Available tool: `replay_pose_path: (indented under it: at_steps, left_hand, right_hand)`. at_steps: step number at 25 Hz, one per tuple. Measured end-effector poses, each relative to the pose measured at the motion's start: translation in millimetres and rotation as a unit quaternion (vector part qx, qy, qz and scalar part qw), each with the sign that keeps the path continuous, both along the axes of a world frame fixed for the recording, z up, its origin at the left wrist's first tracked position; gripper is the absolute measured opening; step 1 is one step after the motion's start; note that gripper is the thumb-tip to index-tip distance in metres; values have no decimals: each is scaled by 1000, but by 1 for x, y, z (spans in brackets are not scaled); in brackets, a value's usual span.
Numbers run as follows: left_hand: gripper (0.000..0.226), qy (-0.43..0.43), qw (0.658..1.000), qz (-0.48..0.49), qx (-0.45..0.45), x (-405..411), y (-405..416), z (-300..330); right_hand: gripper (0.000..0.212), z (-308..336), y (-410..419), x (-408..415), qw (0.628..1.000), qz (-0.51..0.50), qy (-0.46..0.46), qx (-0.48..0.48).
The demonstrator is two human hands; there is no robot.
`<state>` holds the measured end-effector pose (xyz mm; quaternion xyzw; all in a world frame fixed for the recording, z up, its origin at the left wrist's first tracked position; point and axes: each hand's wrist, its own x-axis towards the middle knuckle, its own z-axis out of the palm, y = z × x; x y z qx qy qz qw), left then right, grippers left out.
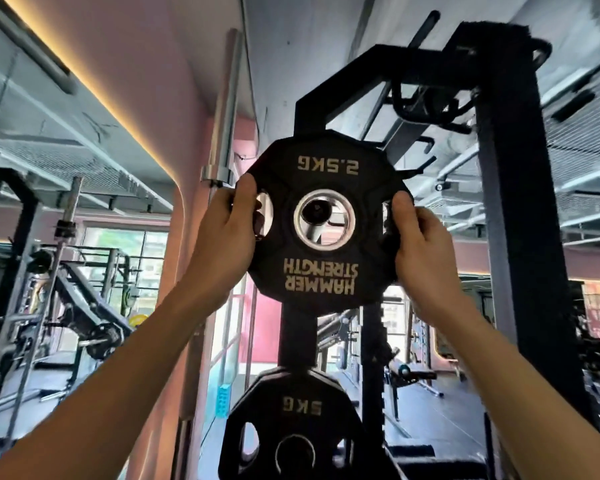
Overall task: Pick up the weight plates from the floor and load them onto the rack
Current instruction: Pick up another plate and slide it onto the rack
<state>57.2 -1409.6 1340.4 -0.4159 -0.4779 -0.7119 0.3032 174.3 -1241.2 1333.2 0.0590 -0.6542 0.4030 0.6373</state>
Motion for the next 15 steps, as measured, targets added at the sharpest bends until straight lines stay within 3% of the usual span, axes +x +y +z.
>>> replay_pose_path:
  at_steps: [6, 15]
  left_hand:
    - [40, 9, 1000, -19, 18, -36, 20, 38]
    - [42, 5, 1000, 0, -11, -91, 59, 35]
  right_hand:
    - [53, 39, 22, -38, 1000, -13, 4, 16]
    - [47, 38, 69, -102, 999, -42, -10, 16]
